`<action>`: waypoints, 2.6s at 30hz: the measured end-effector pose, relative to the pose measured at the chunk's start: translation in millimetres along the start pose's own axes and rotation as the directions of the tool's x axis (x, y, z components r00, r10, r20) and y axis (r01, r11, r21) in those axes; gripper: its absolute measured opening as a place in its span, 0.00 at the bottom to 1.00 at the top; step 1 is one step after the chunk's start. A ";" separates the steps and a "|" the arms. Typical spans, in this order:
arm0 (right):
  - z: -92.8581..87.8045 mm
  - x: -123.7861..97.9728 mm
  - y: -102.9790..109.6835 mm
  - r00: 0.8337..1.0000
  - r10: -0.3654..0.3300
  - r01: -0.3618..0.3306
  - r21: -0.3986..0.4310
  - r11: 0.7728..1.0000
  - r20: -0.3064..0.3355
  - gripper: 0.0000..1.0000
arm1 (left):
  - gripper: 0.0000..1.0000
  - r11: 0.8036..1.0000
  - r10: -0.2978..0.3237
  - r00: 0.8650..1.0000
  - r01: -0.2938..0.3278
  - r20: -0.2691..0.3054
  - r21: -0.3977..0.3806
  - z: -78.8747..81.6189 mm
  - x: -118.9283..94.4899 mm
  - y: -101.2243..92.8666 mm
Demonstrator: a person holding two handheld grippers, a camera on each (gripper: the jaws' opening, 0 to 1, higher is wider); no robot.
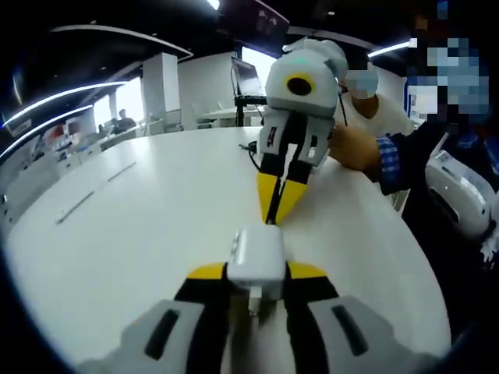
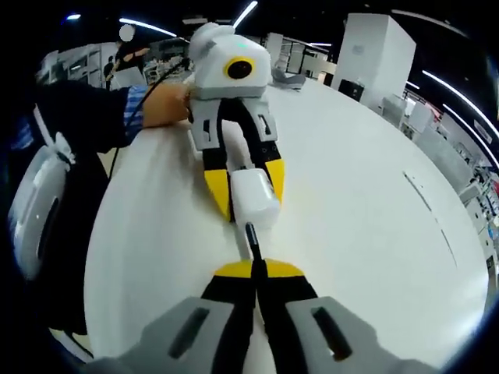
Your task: Plug the desk Type‑C cable into the charger adapter.
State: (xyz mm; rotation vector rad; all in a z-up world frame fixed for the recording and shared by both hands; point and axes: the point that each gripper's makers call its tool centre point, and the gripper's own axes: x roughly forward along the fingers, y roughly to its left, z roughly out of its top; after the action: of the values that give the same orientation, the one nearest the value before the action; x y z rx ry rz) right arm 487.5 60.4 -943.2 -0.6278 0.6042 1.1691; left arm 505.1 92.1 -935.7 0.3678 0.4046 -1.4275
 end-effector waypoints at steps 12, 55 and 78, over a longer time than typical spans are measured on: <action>6.4 -7.7 -1.4 0.999 -0.028 0.031 -0.059 0.998 0.044 0.01 | 0.26 1.000 0.005 1.000 -0.005 0.000 -0.015 -1.1 -1.2 3.7; 7.2 -14.1 -6.9 0.976 0.064 -0.044 -0.097 0.994 0.210 0.14 | 0.36 0.997 0.001 0.995 -0.009 0.095 0.075 12.0 -12.7 6.6; 60.2 -109.7 -62.6 0.764 -0.317 0.333 0.077 0.940 0.562 0.18 | 0.54 0.793 0.588 0.659 -0.584 0.469 -0.174 93.2 -179.0 89.0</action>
State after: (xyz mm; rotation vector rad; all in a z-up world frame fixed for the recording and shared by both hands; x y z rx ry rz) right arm 523.2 17.3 -815.0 -0.3530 -0.0391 0.9649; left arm 580.7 213.4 -767.7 0.0832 -0.1465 -0.8213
